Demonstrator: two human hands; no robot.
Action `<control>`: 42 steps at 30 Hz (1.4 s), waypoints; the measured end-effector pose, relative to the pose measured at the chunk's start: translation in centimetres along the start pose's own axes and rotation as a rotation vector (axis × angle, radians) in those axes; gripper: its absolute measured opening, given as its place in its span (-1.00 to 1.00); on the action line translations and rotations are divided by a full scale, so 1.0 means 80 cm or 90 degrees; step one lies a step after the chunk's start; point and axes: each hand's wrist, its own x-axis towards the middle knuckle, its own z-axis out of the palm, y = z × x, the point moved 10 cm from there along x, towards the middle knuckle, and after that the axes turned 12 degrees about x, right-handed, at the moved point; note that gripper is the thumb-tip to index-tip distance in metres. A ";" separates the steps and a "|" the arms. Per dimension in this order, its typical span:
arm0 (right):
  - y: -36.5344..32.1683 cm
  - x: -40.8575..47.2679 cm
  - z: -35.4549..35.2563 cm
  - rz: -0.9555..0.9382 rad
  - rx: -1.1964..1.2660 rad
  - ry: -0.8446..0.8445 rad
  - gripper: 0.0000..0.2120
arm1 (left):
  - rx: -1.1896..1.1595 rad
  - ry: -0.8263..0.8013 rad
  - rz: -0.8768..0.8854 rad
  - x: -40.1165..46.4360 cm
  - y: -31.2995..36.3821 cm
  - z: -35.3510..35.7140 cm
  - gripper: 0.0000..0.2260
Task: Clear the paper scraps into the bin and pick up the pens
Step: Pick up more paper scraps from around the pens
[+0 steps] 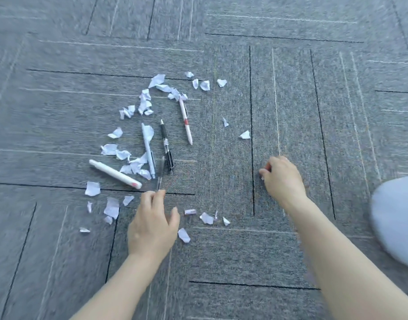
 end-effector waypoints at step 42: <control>-0.352 -0.084 0.216 -0.641 -0.311 -0.244 -0.44 | 0.097 0.060 0.066 0.077 -0.083 -0.043 -0.72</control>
